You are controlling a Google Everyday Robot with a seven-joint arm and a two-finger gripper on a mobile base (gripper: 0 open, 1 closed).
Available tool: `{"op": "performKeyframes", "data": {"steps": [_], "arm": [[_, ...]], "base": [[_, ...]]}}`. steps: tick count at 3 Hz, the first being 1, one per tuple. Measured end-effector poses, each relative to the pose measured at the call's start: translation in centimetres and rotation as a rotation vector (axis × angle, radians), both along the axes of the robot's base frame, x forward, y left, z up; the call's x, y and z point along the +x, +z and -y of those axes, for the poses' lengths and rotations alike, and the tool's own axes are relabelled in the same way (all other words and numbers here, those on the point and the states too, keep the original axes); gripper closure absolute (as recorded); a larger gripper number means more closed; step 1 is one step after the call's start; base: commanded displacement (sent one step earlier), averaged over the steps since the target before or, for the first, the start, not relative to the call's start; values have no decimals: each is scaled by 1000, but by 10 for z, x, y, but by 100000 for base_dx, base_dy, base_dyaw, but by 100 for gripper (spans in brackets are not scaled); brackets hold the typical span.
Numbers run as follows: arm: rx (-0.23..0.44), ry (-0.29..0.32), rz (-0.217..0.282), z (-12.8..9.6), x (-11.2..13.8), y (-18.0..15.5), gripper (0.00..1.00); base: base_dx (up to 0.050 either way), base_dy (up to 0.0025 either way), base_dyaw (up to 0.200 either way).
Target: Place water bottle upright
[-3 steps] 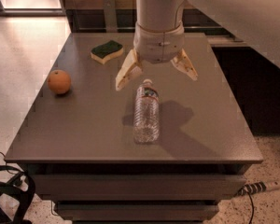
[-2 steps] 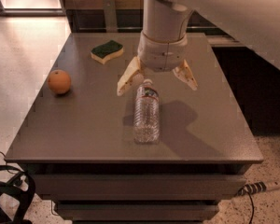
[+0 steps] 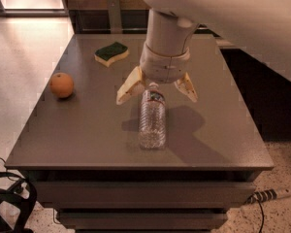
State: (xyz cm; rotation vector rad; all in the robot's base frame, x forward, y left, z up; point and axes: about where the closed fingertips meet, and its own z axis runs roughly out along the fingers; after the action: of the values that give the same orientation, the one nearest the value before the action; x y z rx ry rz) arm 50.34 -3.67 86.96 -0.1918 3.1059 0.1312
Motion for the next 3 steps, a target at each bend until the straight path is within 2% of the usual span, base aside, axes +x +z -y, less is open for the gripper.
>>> {"op": "performKeyframes", "data": {"steps": [2, 3], "arm": [[9, 3, 19, -5, 7, -8, 0], [44, -11, 76, -6, 21, -17, 0]], "base": [[0, 0, 0], [0, 0, 0]]}}
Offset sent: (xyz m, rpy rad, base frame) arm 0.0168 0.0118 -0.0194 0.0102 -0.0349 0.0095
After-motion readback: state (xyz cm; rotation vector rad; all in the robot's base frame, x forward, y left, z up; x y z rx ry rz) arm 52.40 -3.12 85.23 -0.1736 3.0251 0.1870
